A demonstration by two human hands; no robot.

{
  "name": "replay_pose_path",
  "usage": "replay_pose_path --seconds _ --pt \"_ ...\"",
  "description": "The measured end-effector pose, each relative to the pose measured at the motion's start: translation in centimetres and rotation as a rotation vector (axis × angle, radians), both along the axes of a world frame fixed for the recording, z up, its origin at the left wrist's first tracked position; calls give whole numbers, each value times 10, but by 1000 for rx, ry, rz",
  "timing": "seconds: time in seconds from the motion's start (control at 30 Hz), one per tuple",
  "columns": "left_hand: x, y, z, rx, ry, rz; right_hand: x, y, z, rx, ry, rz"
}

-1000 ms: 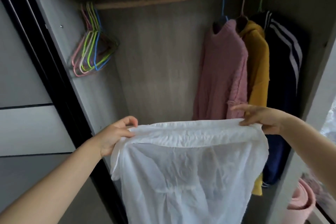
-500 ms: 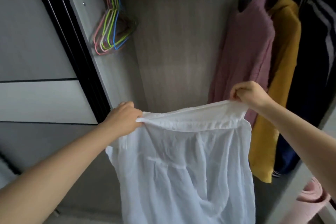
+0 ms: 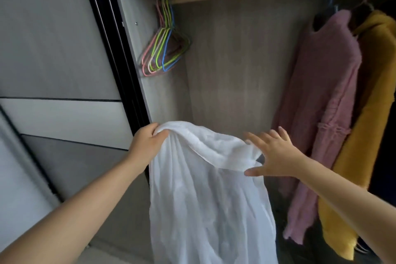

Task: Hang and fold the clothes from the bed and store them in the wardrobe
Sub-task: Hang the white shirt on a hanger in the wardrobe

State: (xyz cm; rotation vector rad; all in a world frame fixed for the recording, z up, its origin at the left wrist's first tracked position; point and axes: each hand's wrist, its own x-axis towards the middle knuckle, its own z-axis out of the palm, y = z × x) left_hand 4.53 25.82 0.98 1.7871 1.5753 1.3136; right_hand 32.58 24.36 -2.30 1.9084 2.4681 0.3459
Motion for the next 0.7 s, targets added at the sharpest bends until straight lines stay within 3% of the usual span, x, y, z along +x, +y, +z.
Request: replay_pose_path --seconds 0.07,0.17,0.27,0.43,0.47,0.57,0.7 --pt "6 -4 12 41 -9 11 -30 1 -6 -69 291 165" --pt "14 -9 30 156 38 -8 -80 1 -9 -363 836 385" --pt "6 -14 43 218 223 51 -117 9 -23 -464 1017 400" --pt "-36 6 71 278 729 130 -141 46 -18 -605 1402 344" --pt "-48 12 78 285 828 201 -143 54 -9 -549 1418 344" --pt "-77 27 99 249 1032 422 -142 86 14 -330 1142 408" --pt "-101 62 118 264 1041 510 -148 135 42 -344 1027 456"
